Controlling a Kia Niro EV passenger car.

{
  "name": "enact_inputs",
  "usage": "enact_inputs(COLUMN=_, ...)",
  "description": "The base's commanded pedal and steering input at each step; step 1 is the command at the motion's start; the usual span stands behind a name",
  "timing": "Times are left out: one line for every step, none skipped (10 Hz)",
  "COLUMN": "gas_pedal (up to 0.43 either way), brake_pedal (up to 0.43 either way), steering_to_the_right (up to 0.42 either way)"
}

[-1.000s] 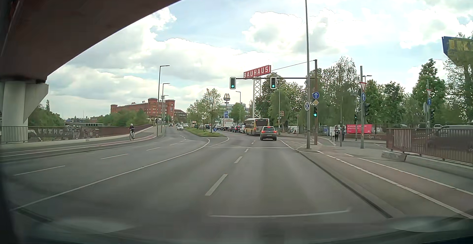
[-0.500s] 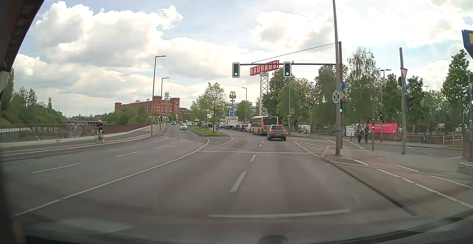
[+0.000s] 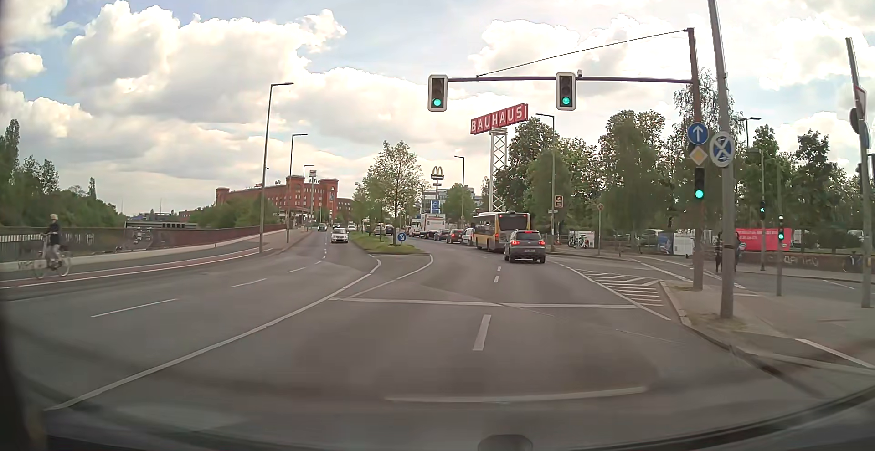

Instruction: Follow the waypoints while adhering to traffic rules and regulations

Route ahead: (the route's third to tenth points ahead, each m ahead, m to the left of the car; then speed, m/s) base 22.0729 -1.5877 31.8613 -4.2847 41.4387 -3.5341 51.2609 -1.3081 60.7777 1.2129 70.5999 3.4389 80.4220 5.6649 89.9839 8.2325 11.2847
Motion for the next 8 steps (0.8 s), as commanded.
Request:
enact_inputs(gas_pedal=0.169, brake_pedal=0.018, steering_to_the_right=-0.003)
enact_inputs(gas_pedal=0.169, brake_pedal=0.018, steering_to_the_right=-0.002)
enact_inputs(gas_pedal=0.169, brake_pedal=0.018, steering_to_the_right=-0.001)
enact_inputs(gas_pedal=0.169, brake_pedal=0.018, steering_to_the_right=0.000)
enact_inputs(gas_pedal=0.157, brake_pedal=0.018, steering_to_the_right=0.001)
enact_inputs(gas_pedal=0.157, brake_pedal=0.018, steering_to_the_right=0.002)
enact_inputs(gas_pedal=0.157, brake_pedal=0.018, steering_to_the_right=0.003)
enact_inputs(gas_pedal=0.130, brake_pedal=0.018, steering_to_the_right=0.004)
